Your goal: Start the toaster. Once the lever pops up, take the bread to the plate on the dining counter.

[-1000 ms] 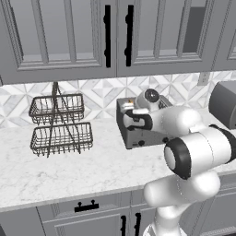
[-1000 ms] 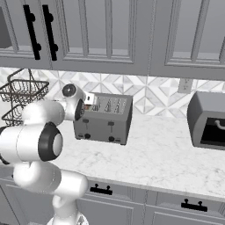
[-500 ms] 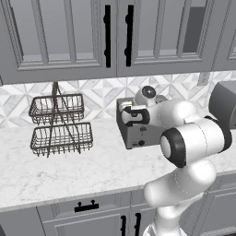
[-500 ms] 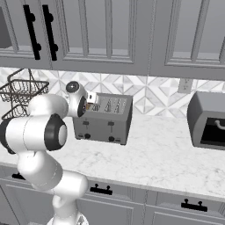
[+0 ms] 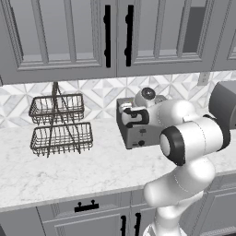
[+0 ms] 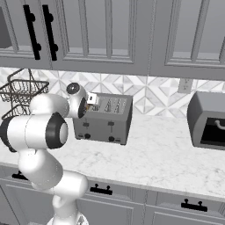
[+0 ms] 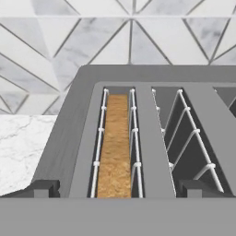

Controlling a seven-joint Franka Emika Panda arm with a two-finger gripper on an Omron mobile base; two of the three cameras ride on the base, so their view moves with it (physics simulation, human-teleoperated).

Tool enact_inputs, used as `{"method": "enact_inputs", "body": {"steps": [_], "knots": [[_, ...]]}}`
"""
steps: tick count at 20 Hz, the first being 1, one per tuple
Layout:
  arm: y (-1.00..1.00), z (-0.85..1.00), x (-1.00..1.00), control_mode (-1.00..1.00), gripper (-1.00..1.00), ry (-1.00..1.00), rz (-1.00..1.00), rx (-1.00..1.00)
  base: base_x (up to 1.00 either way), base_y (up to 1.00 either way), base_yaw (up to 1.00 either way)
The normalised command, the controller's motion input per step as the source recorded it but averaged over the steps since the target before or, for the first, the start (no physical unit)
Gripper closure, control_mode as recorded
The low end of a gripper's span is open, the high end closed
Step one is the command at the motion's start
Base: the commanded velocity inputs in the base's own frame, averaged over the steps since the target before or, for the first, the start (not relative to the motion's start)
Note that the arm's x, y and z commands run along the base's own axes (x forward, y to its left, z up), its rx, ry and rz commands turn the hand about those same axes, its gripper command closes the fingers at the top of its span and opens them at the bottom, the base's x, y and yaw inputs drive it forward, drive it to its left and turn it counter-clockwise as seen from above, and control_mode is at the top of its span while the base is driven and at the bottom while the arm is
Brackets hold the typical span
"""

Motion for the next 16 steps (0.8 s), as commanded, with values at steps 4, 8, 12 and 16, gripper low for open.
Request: {"method": "enact_inputs", "body": {"steps": [4,8,12,16], "knots": [[0.0,0.0,0.0,-1.0,-1.0,0.0,0.0,0.0,0.0,0.0,0.0],[0.0,0.0,0.03,-1.0,-1.0,0.0,0.0,0.0,0.0,0.0,0.0],[0.0,0.02,0.07,-1.0,-1.0,0.0,0.0,0.0,0.0,0.0,0.0],[0.0,0.02,0.02,-1.0,-1.0,0.0,0.0,0.0,0.0,0.0,0.0]]}}
